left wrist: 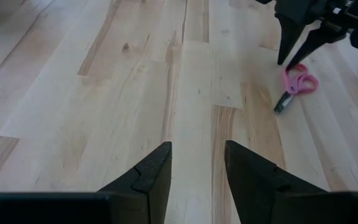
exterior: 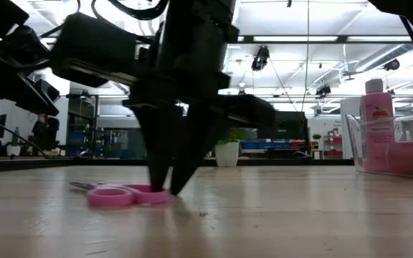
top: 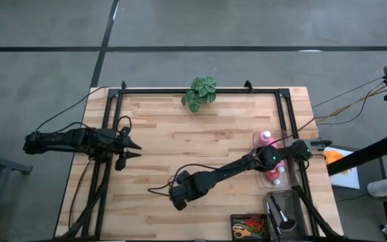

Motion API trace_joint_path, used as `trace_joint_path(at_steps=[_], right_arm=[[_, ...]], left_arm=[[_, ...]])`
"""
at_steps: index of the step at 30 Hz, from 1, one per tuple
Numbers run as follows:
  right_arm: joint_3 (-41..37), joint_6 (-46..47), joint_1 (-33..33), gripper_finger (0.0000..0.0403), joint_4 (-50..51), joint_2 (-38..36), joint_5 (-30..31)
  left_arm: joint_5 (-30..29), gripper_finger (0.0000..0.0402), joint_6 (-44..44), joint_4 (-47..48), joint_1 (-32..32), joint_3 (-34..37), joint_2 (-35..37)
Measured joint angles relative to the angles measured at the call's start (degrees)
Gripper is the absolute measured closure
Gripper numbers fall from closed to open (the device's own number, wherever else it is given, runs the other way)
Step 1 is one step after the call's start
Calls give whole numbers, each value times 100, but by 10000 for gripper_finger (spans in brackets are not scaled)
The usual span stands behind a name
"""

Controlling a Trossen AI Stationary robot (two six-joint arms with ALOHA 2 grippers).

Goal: Pick & Place Paint Supplies
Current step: Put the pink scissors into the black bin

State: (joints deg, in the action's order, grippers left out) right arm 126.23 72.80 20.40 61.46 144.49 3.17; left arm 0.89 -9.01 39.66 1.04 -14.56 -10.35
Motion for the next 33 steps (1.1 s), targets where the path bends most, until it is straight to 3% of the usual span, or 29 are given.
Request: trace_joint_path(at_steps=[19,33], right_arm=[[-28,-474,26,328,1479,-97,-480],[-115,-705,24,328,1464,-158,-316]], left_arm=[[-2,252,0,0,2,1,0],[-2,252,0,-1,2,0,0]])
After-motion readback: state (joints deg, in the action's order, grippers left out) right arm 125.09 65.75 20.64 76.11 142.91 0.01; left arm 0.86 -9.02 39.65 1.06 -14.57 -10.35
